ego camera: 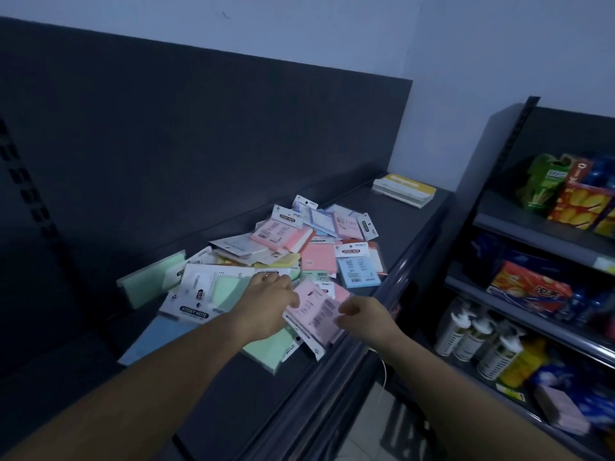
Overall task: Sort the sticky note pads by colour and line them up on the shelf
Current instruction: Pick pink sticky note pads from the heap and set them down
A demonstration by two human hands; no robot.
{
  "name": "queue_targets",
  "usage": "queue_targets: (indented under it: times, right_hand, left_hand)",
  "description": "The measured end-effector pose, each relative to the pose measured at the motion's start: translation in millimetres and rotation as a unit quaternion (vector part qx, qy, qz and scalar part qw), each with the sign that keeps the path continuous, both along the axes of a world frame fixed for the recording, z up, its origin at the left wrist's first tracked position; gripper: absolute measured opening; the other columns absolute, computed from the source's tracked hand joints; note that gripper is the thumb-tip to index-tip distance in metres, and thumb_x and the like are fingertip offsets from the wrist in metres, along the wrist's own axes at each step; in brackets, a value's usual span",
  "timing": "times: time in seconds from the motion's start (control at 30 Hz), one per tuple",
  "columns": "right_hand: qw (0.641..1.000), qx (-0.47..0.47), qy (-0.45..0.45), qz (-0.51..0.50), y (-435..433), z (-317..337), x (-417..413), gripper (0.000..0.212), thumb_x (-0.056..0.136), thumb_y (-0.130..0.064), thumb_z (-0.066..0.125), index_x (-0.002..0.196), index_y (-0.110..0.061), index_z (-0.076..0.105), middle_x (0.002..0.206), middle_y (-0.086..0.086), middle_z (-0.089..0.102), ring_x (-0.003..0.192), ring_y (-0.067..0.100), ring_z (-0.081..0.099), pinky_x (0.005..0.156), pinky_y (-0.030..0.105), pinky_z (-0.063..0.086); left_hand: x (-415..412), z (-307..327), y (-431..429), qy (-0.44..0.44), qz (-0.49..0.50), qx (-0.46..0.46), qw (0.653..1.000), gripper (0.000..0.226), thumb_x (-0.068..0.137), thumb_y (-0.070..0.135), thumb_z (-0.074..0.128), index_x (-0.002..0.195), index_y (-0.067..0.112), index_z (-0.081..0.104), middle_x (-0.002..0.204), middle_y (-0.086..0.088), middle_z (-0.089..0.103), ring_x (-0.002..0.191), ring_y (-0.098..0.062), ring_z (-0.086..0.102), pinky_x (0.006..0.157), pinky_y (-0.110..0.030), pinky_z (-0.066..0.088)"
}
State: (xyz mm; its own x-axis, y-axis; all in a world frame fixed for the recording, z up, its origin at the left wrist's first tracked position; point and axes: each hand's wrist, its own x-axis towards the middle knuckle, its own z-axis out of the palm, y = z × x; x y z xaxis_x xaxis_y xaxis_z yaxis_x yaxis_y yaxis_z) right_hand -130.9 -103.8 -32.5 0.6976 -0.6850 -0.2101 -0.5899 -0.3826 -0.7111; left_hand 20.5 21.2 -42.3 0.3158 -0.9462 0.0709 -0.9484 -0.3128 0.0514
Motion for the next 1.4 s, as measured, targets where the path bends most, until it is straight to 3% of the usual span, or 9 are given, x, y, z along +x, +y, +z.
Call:
queue_targets:
  times: [0.17, 0.33, 0.47, 0.6, 0.77, 1.0, 1.17, 1.3, 1.4]
  right_hand:
    - [0.998, 0.034, -0.033, 0.049, -28, -3, 17, 0.028, 0.088, -0.026, 0.062, 0.112, -0.011, 0.061, 0.109, 0.004, 0.063, 0.096, 0.018, 0.059, 0.078, 0.027, 0.048]
    - [0.97, 0.182, -0.162, 0.009, -57, 9, 42, 0.051, 0.088, -0.06, 0.043, 0.111, -0.019, 0.063, 0.102, -0.003, 0.068, 0.096, 0.017, 0.063, 0.091, 0.034, 0.047]
    - [0.968, 0.163, -0.173, 0.083, -91, 17, 55, 0.033, 0.086, -0.046, 0.058, 0.103, -0.018, 0.062, 0.096, 0.0, 0.07, 0.078, 0.01, 0.066, 0.055, 0.016, 0.049]
    - [0.96, 0.18, -0.202, 0.076, -127, 16, 73, 0.011, 0.091, -0.01, 0.058, 0.081, -0.008, 0.055, 0.07, 0.004, 0.06, 0.058, 0.012, 0.057, 0.055, 0.026, 0.047]
    - [0.916, 0.289, -0.277, 0.042, -166, 15, 94, 0.007, 0.092, -0.005, 0.055, 0.096, -0.008, 0.051, 0.08, 0.014, 0.042, 0.07, 0.023, 0.038, 0.059, 0.032, 0.034]
    - [0.895, 0.367, -0.24, 0.085, -180, 11, 125, 0.014, 0.093, -0.006, 0.05, 0.082, -0.011, 0.058, 0.077, 0.008, 0.063, 0.067, 0.019, 0.058, 0.069, 0.031, 0.051]
    - [0.978, 0.049, -0.111, 0.167, -174, -15, 138, 0.027, 0.087, -0.011, 0.057, 0.114, -0.007, 0.058, 0.115, 0.01, 0.06, 0.097, 0.022, 0.056, 0.082, 0.029, 0.044]
    - [0.924, -0.229, 0.078, 0.298, -164, -31, 145, 0.08, 0.075, -0.056, 0.065, 0.136, -0.013, 0.037, 0.137, 0.007, 0.042, 0.128, 0.03, 0.036, 0.104, 0.04, 0.033]
    - [0.922, -0.227, 0.099, 0.297, -156, -32, 147, 0.087, 0.071, -0.052, 0.07, 0.14, -0.016, 0.03, 0.139, 0.006, 0.036, 0.127, 0.032, 0.031, 0.099, 0.04, 0.033]
  left_hand:
    - [20, -1, -29, 0.073, 0.003, -0.089, 0.993, 0.019, 0.09, 0.029, 0.056, 0.104, 0.021, 0.066, 0.108, 0.007, 0.063, 0.106, -0.015, 0.053, 0.093, -0.028, 0.029]
    - [37, 16, -62, 0.288, 0.115, -0.278, 0.909, 0.006, 0.085, 0.018, 0.066, 0.08, 0.016, 0.063, 0.066, -0.006, 0.06, 0.052, -0.016, 0.049, 0.052, -0.029, 0.037]
    - [46, 21, -92, 0.316, 0.181, -0.318, 0.875, 0.013, 0.082, 0.015, 0.069, 0.072, 0.013, 0.061, 0.064, -0.004, 0.062, 0.053, -0.015, 0.051, 0.05, -0.027, 0.039]
    - [49, 24, -126, 0.378, 0.233, -0.359, 0.821, 0.017, 0.081, 0.011, 0.07, 0.073, 0.018, 0.056, 0.064, 0.007, 0.057, 0.055, -0.006, 0.051, 0.046, -0.011, 0.038]
    - [48, 31, -154, 0.644, 0.257, -0.387, 0.607, 0.024, 0.079, 0.007, 0.069, 0.099, 0.005, 0.057, 0.087, -0.01, 0.069, 0.067, -0.015, 0.069, 0.052, -0.023, 0.053]
    - [53, 29, -144, 0.589, 0.307, -0.43, 0.611, 0.009, 0.088, 0.014, 0.061, 0.095, 0.019, 0.064, 0.084, 0.0, 0.073, 0.068, -0.013, 0.069, 0.051, -0.023, 0.054]
    - [63, 30, -103, 0.516, 0.393, -0.511, 0.564, 0.01, 0.092, 0.014, 0.056, 0.098, 0.022, 0.059, 0.106, -0.008, 0.064, 0.092, -0.026, 0.06, 0.07, -0.043, 0.056]
    - [63, 32, -73, 0.475, 0.419, -0.535, 0.558, 0.011, 0.092, 0.009, 0.054, 0.09, 0.021, 0.055, 0.099, -0.006, 0.062, 0.082, -0.021, 0.059, 0.052, -0.03, 0.056]
    - [58, 31, -55, 0.474, 0.423, -0.528, 0.563, 0.011, 0.092, 0.007, 0.054, 0.09, 0.018, 0.054, 0.094, -0.005, 0.063, 0.076, -0.021, 0.059, 0.048, -0.029, 0.055]
